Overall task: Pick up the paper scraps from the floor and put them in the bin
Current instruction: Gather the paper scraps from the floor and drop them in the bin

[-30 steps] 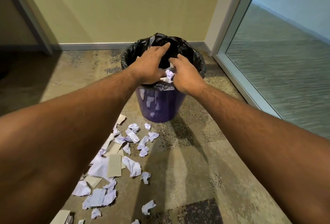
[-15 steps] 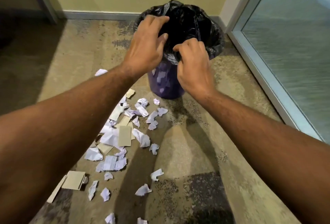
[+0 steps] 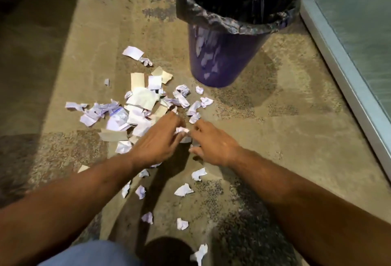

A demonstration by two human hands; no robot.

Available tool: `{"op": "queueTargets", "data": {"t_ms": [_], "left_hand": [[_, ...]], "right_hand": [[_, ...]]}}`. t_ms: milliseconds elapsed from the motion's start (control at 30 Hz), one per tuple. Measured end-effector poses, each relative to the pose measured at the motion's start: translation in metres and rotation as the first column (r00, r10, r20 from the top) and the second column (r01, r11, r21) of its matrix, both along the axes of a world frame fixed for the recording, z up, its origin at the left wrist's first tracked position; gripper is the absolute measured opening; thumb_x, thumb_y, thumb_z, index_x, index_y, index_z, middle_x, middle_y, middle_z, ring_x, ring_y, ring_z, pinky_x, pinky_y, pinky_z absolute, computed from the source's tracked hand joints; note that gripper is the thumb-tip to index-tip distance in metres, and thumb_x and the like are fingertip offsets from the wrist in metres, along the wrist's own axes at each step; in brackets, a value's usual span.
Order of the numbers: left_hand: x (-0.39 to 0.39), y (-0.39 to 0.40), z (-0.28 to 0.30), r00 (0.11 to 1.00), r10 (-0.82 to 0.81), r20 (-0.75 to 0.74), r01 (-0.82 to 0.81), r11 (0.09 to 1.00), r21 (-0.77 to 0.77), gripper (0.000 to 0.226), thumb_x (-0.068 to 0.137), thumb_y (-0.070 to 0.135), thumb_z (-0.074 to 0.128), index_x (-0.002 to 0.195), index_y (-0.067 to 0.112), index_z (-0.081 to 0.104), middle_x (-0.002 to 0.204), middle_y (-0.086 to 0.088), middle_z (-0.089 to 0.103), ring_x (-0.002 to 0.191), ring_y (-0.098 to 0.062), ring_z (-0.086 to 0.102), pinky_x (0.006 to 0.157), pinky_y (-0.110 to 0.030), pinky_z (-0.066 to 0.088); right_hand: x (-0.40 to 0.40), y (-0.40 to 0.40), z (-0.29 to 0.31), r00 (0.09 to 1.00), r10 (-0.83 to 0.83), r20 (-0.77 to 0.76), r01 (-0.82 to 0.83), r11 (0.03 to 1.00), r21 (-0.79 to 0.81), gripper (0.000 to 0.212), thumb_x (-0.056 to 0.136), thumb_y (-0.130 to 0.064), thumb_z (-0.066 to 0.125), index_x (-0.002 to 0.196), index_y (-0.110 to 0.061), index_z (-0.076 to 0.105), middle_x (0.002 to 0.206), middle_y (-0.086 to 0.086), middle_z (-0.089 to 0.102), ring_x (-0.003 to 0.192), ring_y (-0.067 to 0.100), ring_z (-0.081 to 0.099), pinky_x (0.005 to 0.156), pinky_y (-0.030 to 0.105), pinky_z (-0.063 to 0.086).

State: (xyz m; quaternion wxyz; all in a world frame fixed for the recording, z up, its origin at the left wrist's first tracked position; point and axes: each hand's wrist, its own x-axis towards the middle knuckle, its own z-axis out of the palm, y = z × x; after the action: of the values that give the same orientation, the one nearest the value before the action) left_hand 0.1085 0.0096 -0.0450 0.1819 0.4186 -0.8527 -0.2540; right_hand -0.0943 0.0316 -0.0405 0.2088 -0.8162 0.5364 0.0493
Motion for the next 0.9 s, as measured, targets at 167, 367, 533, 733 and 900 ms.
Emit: {"op": "queueTargets", "data": {"t_ms": [167,367,533,733,900], "left_hand": [[0.018,0.050,-0.037,0.960,-0.254,0.121,0.228,0.955,0.191,0.015,0.103,0.043,0.046,0.101,0.028,0.049,0.103,0.009,0.048,0.091,-0.010,0.047,0.082,-0.036,0.047],[0.017,0.085,-0.049,0.878,-0.460,0.136,0.438,0.884,0.164,0.065,0.094,0.072,0.048,0.132,0.021,0.056,0.136,-0.002,0.052,0.121,-0.016,0.050,0.101,-0.033,0.045],[0.019,0.101,-0.056,0.825,-0.529,0.200,0.508,0.849,0.149,0.085,0.085,0.083,0.049,0.145,0.023,0.046,0.159,-0.015,0.032,0.138,-0.027,0.042,0.108,-0.041,0.042],[0.017,0.108,-0.066,0.730,-0.643,0.230,0.641,0.762,0.097,0.064,0.101,0.066,0.037,0.144,0.021,0.044,0.149,-0.009,0.040,0.131,-0.020,0.042,0.105,-0.039,0.045],[0.017,0.117,-0.068,0.670,-0.711,0.213,0.717,0.694,0.061,0.040,0.109,0.044,0.033,0.134,0.019,0.054,0.135,-0.006,0.050,0.118,-0.018,0.048,0.095,-0.037,0.048]], "right_hand": [[-0.009,0.030,-0.028,0.996,0.047,-0.072,-0.030,0.975,0.221,0.091,0.079,-0.066,0.068,0.153,-0.036,0.023,0.165,0.011,0.010,0.147,0.036,0.021,0.116,0.052,0.033],[-0.003,0.045,-0.036,0.992,0.094,-0.082,-0.083,0.988,0.130,0.083,0.082,-0.051,0.075,0.151,-0.027,0.034,0.164,0.018,0.014,0.146,0.037,0.021,0.116,0.046,0.031],[0.000,0.058,-0.034,0.997,0.079,-0.026,-0.077,0.994,0.075,0.063,0.087,-0.028,0.076,0.142,-0.018,0.047,0.163,0.018,0.016,0.145,0.036,0.024,0.113,0.045,0.038],[-0.004,0.066,-0.042,0.997,0.047,-0.060,-0.046,0.998,0.032,0.042,0.090,-0.012,0.069,0.128,-0.012,0.050,0.154,0.015,0.025,0.130,0.034,0.041,0.090,0.040,0.050],[0.004,0.069,-0.049,0.997,-0.002,-0.072,-0.001,1.000,-0.031,0.028,0.081,0.008,0.067,0.100,-0.009,0.058,0.126,0.009,0.041,0.101,0.026,0.051,0.070,0.029,0.034]]}}
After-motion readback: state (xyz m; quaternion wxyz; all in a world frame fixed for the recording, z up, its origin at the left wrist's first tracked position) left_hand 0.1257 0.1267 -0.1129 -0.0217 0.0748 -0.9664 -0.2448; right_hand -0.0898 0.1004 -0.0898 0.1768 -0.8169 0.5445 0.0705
